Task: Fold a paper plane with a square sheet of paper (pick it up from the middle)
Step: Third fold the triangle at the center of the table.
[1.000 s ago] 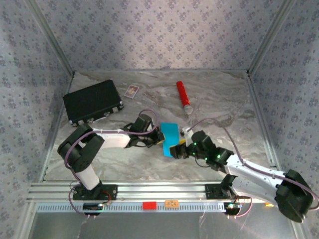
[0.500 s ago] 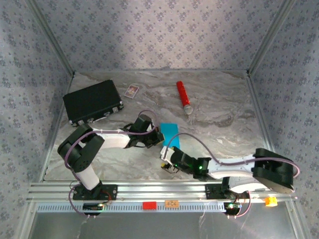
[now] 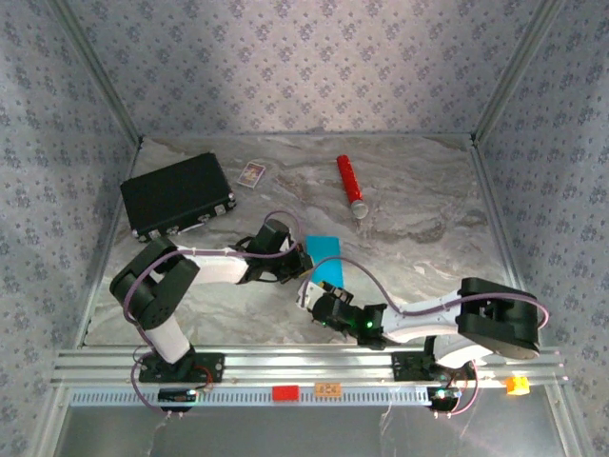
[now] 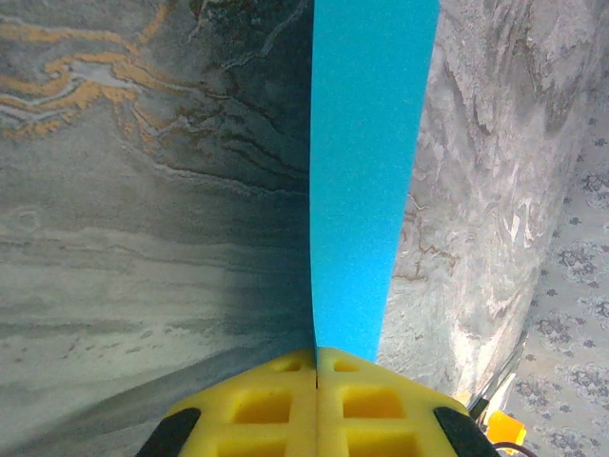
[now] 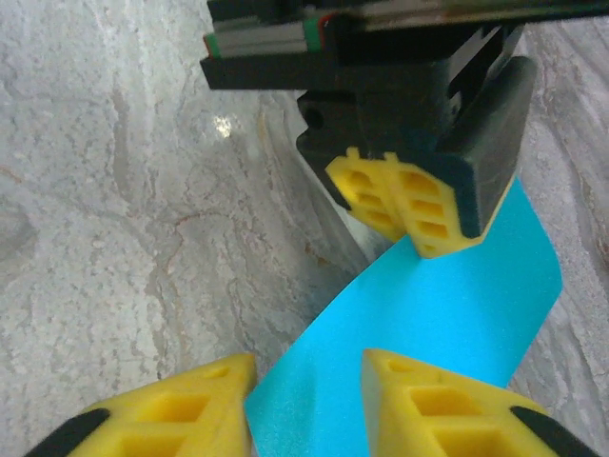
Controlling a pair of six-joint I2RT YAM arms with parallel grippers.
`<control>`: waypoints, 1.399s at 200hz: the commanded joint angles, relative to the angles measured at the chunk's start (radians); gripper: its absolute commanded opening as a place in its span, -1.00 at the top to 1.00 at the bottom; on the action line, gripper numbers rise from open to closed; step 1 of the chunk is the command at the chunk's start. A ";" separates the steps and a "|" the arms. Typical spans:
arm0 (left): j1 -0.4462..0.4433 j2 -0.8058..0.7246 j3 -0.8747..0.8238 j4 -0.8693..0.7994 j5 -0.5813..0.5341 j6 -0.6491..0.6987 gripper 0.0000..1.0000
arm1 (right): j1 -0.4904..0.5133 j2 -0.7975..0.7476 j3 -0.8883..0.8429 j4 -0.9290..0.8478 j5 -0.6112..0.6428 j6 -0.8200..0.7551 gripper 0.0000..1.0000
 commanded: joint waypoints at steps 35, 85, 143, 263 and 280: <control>0.004 -0.027 -0.007 0.008 0.012 0.003 0.93 | 0.005 -0.026 -0.007 -0.034 0.019 0.033 0.53; 0.003 -0.027 -0.006 0.008 0.012 0.002 0.92 | 0.000 -0.007 -0.001 -0.034 0.006 0.038 0.38; 0.003 -0.030 -0.012 0.011 0.010 0.000 0.93 | 0.000 0.014 0.010 -0.025 0.011 0.035 0.32; 0.004 -0.031 -0.014 0.013 0.002 -0.004 0.90 | -0.001 -0.002 0.002 -0.035 0.025 0.047 0.80; 0.003 -0.032 -0.014 0.011 0.001 -0.003 0.90 | -0.002 -0.004 0.004 -0.040 0.024 0.049 0.87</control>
